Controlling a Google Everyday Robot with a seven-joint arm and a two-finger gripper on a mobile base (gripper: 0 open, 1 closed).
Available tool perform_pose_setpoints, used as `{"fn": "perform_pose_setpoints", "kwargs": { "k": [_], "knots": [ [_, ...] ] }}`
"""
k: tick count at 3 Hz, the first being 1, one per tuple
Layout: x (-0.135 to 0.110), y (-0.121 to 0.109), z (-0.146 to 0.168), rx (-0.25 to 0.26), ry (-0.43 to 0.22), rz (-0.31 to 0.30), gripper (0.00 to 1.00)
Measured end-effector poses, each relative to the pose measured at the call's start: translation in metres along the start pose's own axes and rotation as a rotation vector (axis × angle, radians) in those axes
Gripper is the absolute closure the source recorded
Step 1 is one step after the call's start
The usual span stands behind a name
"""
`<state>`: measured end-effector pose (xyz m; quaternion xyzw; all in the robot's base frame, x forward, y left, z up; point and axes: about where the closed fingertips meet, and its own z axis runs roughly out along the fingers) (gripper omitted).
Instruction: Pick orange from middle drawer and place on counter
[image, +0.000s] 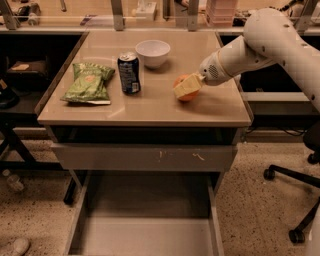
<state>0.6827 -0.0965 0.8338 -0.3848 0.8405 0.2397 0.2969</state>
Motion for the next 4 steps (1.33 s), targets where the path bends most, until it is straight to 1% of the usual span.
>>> {"fn": "perform_pose_setpoints", "kwargs": {
  "k": [3,4],
  "knots": [
    [0.0000,0.0000,0.0001,0.000,0.000,0.000,0.13],
    [0.0000,0.0001,0.0002,0.000,0.000,0.000,0.00]
  ]
}}
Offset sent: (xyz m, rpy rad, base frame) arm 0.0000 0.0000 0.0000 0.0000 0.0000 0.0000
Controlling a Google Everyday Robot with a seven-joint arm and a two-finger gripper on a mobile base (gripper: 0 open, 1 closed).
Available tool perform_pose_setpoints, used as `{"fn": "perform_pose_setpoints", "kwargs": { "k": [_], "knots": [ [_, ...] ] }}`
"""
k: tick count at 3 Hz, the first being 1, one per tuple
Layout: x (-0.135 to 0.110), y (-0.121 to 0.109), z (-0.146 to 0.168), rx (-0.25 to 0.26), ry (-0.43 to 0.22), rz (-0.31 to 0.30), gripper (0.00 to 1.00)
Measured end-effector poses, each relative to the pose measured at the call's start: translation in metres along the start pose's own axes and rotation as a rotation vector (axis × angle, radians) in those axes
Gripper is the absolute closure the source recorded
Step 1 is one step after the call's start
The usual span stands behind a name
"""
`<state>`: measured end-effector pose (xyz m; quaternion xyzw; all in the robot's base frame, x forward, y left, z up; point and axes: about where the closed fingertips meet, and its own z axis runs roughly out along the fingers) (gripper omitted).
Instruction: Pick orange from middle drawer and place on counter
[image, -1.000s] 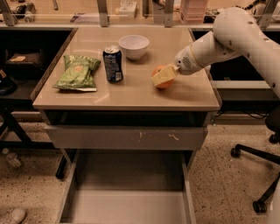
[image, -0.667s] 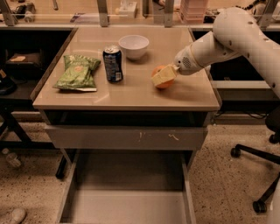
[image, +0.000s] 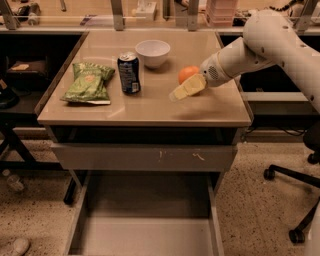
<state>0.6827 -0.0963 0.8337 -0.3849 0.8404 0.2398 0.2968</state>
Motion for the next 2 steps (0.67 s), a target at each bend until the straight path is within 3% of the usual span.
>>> {"fn": "perform_pose_setpoints", "kwargs": {
  "k": [1,2],
  "knots": [
    [0.000,0.002,0.003,-0.002,-0.008,-0.008,0.00],
    [-0.006,0.005,-0.025,0.084,-0.055,-0.013,0.00]
  ]
}}
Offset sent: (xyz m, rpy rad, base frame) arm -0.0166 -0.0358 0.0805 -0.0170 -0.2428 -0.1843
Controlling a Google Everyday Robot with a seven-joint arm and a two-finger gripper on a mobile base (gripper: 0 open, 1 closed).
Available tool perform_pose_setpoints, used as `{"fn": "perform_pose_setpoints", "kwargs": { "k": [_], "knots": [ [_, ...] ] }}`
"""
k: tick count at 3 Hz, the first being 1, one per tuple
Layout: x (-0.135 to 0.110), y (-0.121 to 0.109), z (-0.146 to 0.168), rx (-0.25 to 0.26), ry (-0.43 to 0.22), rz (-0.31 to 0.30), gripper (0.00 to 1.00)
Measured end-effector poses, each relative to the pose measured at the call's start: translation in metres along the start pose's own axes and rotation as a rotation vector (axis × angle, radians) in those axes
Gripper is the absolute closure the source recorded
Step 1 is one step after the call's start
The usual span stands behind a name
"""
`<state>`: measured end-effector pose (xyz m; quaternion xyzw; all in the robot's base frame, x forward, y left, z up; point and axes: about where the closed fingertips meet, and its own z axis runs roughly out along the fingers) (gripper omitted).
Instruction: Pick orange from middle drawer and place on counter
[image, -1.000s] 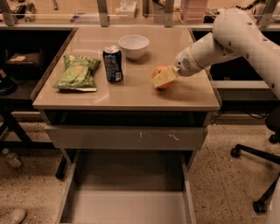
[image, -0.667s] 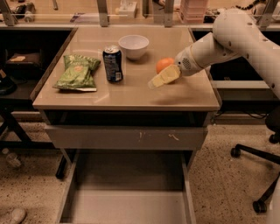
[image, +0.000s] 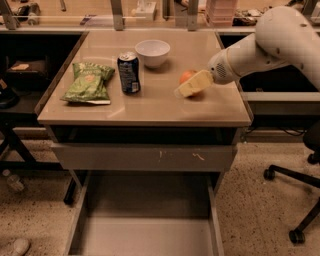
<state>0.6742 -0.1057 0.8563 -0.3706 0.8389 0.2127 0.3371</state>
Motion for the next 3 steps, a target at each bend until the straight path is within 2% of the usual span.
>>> {"fn": "perform_pose_setpoints", "kwargs": {
  "k": [1,2,3],
  "knots": [
    [-0.023,-0.007,-0.066,0.178,-0.043,-0.023,0.00],
    [-0.043,-0.009,-0.154,0.399,-0.044,-0.041,0.00],
    [-0.050,-0.005,-0.173,0.445,-0.046,-0.059,0.00]
  ]
}}
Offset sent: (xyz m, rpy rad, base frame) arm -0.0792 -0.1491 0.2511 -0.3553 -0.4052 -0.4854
